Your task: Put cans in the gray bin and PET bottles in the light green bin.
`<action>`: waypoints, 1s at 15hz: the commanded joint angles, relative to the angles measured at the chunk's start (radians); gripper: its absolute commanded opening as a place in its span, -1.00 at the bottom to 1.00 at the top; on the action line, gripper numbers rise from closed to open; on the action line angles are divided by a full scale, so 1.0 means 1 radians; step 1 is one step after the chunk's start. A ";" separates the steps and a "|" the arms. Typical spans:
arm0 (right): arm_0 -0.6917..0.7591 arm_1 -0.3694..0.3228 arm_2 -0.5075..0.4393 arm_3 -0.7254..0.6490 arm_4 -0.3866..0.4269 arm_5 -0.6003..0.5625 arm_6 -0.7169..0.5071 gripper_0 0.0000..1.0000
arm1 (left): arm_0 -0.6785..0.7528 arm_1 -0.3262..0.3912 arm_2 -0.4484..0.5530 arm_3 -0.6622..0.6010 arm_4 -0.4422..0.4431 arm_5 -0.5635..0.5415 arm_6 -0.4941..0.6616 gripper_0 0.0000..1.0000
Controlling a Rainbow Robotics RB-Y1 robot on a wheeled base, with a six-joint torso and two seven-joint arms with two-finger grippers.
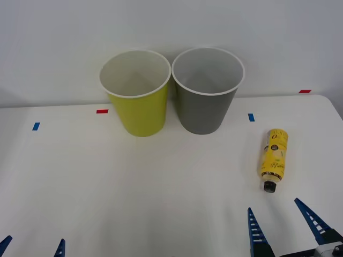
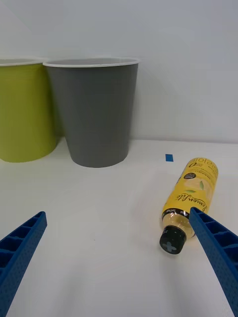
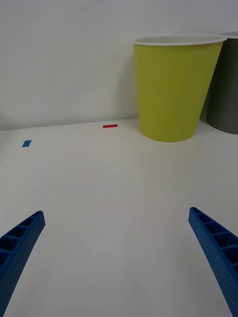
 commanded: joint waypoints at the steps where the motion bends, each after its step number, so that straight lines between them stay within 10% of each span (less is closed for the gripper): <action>1: 0.000 0.000 0.000 0.000 0.000 0.000 0.000 1.00 | 0.000 0.000 0.000 0.000 0.000 0.000 0.000 1.00; 15: 0.000 0.000 0.000 0.000 0.000 0.000 0.000 1.00 | 0.000 0.000 0.000 0.000 0.000 0.000 0.000 1.00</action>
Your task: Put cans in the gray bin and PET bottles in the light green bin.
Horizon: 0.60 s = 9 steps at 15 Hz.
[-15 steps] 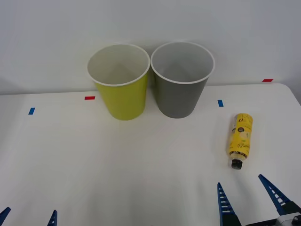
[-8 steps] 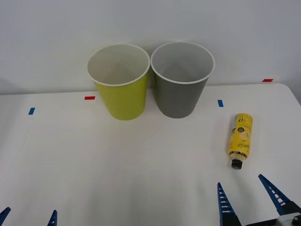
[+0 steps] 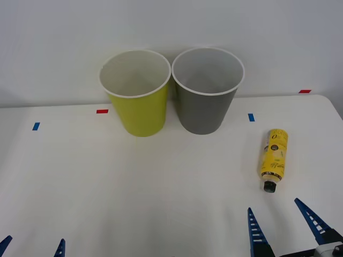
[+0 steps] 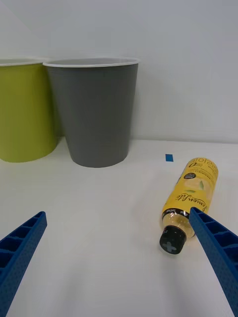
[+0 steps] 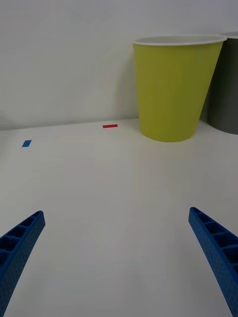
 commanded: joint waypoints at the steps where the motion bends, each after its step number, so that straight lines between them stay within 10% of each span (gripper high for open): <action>1: 0.000 0.000 0.000 0.000 0.000 0.000 0.000 1.00 | 0.000 0.000 0.000 0.000 0.000 0.000 0.000 1.00; 9: 0.000 0.000 0.000 0.000 0.000 0.000 0.000 1.00 | 0.000 0.000 0.000 0.000 0.000 0.000 0.000 1.00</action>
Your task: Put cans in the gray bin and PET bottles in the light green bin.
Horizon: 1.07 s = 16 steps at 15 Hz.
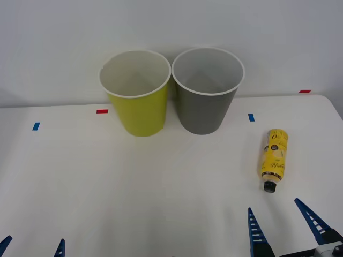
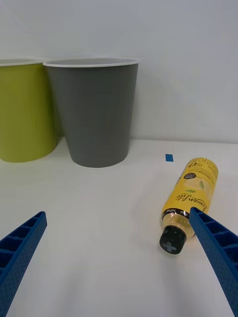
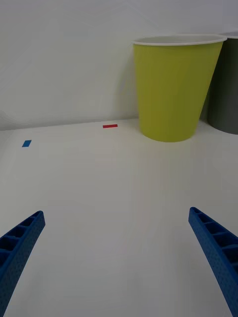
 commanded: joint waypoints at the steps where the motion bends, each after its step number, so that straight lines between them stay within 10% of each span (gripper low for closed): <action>1: 0.000 0.000 0.000 0.000 0.000 0.000 0.000 1.00 | 0.000 0.000 0.000 0.000 0.000 0.000 0.000 1.00; 16: -0.028 0.100 -0.021 0.026 -0.006 0.103 -0.009 1.00 | 0.000 0.000 0.000 0.000 0.000 0.000 0.000 1.00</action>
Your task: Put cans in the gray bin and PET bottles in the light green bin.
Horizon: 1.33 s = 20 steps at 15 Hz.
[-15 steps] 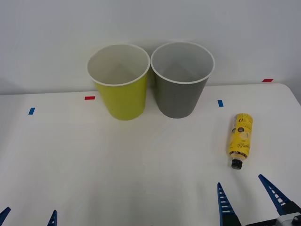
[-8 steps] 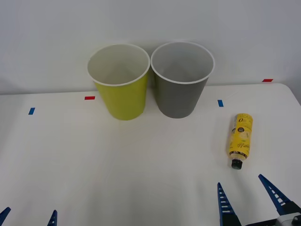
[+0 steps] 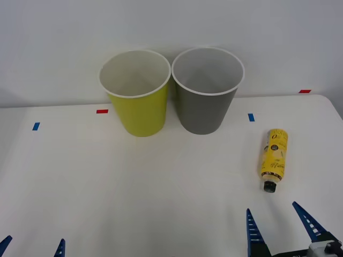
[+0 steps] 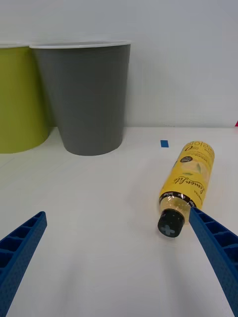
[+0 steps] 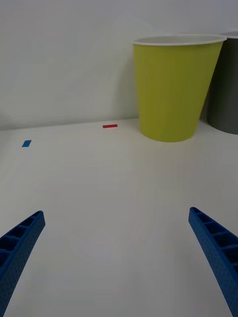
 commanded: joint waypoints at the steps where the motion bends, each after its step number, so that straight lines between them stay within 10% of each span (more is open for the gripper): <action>1: -0.026 0.051 -0.038 -0.023 -0.020 0.115 -0.013 1.00 | 0.000 0.000 0.000 0.000 0.000 0.000 0.000 1.00; 8: -0.096 0.123 -0.242 -0.223 -0.224 0.655 -0.044 1.00 | 0.000 0.000 0.000 0.000 0.000 0.000 0.000 1.00; 20: -0.582 0.052 -0.442 -0.284 -0.138 1.468 -0.523 1.00 | 0.000 0.000 0.000 0.000 0.000 0.000 0.000 1.00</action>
